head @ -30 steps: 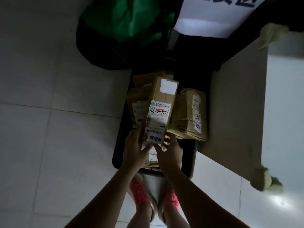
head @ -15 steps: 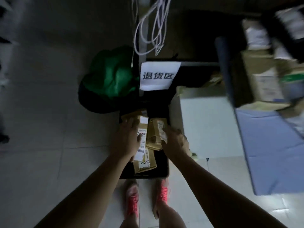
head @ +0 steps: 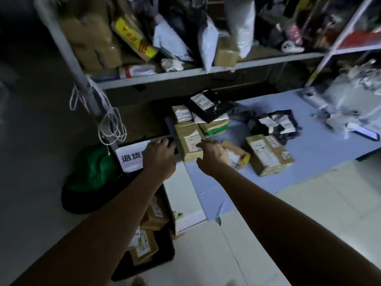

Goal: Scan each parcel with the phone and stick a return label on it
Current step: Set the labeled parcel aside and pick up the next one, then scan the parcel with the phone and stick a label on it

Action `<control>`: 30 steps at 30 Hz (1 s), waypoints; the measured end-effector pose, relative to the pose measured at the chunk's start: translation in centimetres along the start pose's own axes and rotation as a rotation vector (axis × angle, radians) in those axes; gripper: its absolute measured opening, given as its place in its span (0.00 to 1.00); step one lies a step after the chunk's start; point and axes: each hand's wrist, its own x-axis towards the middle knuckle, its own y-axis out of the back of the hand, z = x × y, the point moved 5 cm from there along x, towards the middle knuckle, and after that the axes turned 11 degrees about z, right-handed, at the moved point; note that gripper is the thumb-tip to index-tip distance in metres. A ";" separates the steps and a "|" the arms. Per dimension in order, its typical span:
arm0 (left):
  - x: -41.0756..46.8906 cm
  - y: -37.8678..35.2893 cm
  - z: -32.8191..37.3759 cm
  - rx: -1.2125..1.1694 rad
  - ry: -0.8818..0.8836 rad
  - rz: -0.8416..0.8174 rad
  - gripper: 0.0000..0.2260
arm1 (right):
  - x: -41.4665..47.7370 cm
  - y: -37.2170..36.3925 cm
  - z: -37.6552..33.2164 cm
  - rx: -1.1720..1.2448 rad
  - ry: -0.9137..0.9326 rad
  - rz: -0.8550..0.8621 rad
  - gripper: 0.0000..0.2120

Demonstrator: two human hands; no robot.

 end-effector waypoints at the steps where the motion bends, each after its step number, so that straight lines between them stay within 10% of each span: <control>1: 0.6 0.8 2.2 0.015 -0.012 0.004 0.19 | -0.1 1.5 2.2 0.012 -0.015 0.008 0.23; 17: 9.5 -4.8 32.2 -0.495 0.382 -0.181 0.18 | 2.2 8.1 37.1 0.342 -0.425 -0.010 0.25; 30: 12.9 -18.1 38.4 -1.035 0.899 -0.249 0.17 | 8.9 -2.6 41.5 0.388 -0.357 -0.263 0.16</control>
